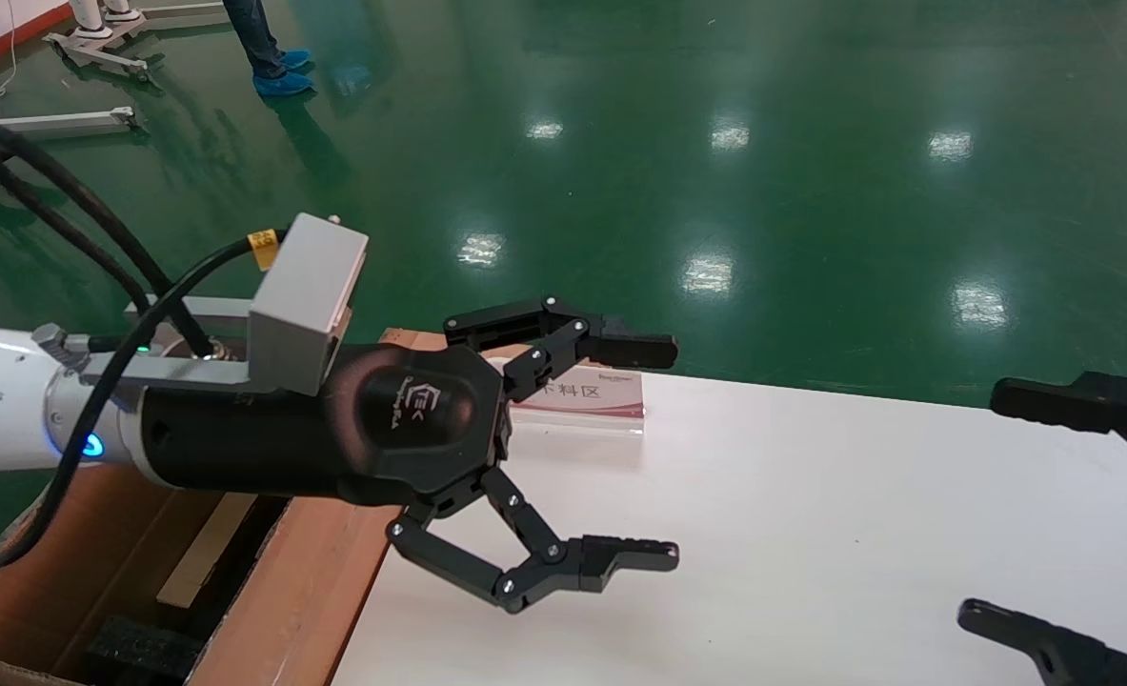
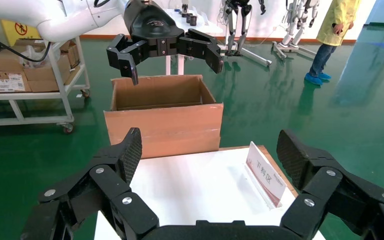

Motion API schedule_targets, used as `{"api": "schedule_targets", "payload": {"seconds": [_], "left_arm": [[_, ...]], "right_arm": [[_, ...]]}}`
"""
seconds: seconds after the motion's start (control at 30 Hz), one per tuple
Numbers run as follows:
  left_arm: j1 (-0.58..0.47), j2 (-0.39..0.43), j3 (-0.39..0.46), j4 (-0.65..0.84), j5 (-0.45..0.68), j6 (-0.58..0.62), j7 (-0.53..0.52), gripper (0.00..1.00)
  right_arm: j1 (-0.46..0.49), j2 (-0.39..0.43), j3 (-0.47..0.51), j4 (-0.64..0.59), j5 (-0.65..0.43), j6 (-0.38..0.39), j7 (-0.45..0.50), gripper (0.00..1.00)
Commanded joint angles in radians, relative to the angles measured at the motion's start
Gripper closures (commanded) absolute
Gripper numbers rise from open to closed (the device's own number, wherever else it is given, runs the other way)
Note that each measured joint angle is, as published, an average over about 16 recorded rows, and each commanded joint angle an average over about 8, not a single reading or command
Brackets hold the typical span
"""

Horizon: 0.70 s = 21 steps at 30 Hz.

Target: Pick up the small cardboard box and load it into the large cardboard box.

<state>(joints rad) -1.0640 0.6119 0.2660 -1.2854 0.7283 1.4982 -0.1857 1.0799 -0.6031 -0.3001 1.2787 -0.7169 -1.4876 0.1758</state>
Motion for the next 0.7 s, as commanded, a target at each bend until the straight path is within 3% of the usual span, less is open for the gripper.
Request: {"api": "schedule_targets", "payload": {"seconds": [0.03,0.7], "left_arm": [[-0.002,0.000,0.003,0.000,0.001,-0.001,-0.001,0.00],[-0.010,-0.001,0.014,0.002,0.002,-0.003,-0.002,0.00]], "right_arm": [[0.000,0.000,0.000,0.000,0.000,0.000,0.000,0.00],[0.000,0.000,0.000,0.000,0.000,0.000,0.000,0.00]]}}
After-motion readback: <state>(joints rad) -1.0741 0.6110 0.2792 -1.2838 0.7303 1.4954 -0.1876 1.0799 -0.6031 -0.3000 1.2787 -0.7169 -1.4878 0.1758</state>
